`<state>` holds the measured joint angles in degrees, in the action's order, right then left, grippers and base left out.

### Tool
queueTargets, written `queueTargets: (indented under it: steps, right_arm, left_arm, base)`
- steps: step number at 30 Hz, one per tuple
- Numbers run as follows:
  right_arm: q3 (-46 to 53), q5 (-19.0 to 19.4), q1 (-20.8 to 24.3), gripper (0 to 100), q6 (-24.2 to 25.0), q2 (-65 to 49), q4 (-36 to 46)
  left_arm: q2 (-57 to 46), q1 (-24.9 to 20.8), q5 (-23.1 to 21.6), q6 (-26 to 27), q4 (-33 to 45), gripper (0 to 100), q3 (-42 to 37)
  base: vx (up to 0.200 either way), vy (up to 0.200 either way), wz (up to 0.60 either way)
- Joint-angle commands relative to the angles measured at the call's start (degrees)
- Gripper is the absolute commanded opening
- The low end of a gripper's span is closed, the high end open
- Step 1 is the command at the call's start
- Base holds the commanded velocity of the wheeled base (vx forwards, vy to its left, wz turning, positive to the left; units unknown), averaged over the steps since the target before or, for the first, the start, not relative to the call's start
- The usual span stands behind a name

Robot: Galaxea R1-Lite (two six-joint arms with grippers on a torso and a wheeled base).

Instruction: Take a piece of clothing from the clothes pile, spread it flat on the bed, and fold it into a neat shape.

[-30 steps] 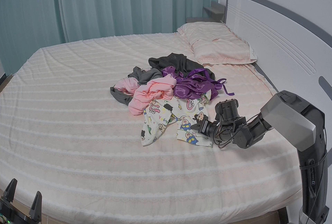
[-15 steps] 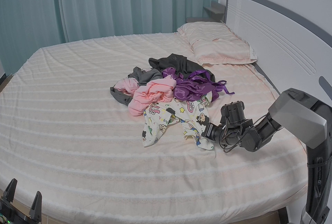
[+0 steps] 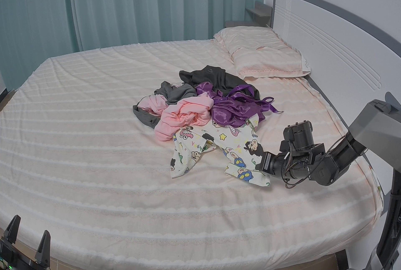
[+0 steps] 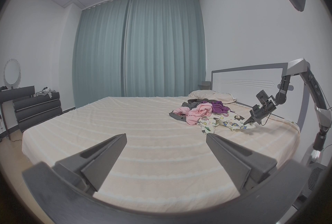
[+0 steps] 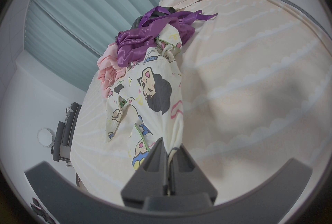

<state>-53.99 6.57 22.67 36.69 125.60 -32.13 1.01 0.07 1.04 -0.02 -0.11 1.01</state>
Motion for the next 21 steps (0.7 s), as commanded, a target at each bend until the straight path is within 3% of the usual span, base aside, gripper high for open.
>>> queueTargets:
  steps: [1,7,11,14,21]
  right_arm:
    - [3.2,0.4,0.1,0,0.1,-2.9,-0.2]
    - [11.3,6.9,1.4,0,1.8,-10.2,-0.2]
    - [19.7,15.4,2.1,0,6.7,-22.9,-0.2]
    - [23.9,19.4,2.3,0,8.7,-30.9,-0.2]
    - [30.4,23.7,2.3,0,9.8,-46.8,0.6]
  left_arm:
    - [-1.0,0.0,0.0,0.0,0.0,100,-1.0]
    - [-1.0,0.0,-0.1,0.6,-0.2,100,-1.0]
    - [-1.0,0.0,-0.5,4.1,-0.3,100,-0.9]
    - [-1.0,0.0,-0.5,4.0,-0.3,100,-0.9]
    - [-1.0,0.0,-0.5,4.0,-0.3,100,-0.9]
  base:
    - [0.000,0.000,0.00]
    - [0.000,0.000,0.00]
    - [0.000,0.000,0.00]
    - [0.000,0.000,0.00]
    - [0.000,0.000,0.00]
